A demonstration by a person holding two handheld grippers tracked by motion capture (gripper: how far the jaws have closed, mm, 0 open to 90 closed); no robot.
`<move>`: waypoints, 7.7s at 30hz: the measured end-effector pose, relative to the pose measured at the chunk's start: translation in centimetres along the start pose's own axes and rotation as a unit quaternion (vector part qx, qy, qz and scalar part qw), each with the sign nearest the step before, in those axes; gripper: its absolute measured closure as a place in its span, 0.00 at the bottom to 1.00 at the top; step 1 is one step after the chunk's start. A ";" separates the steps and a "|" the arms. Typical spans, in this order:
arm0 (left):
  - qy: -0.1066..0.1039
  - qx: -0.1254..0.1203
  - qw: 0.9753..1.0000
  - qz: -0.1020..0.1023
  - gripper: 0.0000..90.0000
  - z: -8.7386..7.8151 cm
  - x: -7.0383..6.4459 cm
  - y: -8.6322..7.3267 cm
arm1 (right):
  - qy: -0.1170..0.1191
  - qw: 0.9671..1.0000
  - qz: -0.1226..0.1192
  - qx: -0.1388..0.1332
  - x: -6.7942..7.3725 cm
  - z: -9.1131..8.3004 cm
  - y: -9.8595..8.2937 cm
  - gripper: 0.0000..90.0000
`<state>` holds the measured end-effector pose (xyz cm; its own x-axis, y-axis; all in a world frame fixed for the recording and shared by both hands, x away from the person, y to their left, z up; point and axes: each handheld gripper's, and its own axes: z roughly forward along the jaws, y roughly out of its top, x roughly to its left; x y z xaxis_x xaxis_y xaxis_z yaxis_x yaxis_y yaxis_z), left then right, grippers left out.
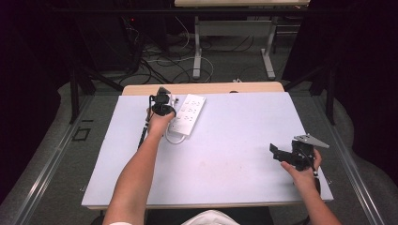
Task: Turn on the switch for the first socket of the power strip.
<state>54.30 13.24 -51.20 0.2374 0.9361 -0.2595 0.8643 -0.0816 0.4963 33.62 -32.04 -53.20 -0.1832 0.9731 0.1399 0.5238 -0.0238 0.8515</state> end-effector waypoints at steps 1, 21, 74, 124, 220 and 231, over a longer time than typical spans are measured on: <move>-0.004 -0.002 1.000 0.000 1.00 0.1 0.0 0.0 | 0.000 1.000 -0.001 -0.001 0.0 0.0 0.0 0.07; 0.000 -0.004 1.000 0.000 1.00 0.8 -0.5 0.0 | 0.002 1.000 0.002 -0.006 0.0 0.2 -0.1 0.07; 0.018 -0.009 1.000 0.022 0.97 1.0 -1.2 -0.4 | 0.008 1.000 -0.004 -0.005 0.1 0.4 -0.1 0.08; -0.013 -0.037 0.995 0.088 0.58 -1.0 -3.1 -0.8 | 0.010 1.000 -0.005 -0.003 0.0 0.3 -0.3 0.08; -0.091 -0.115 0.981 0.130 0.01 -12.7 -3.5 -12.0 | 0.009 1.000 -0.005 -0.001 0.2 0.1 -0.3 0.08; -0.082 -0.132 0.985 0.070 0.01 -12.5 0.5 -14.7 | 0.008 1.000 0.001 -0.005 0.4 0.3 -0.4 0.08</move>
<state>36.17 19.16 -48.30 0.4337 0.8522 -0.2927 0.6776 -0.0943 0.7293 33.59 -31.62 -53.61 -0.1954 0.9694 0.1485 0.5149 -0.0275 0.8568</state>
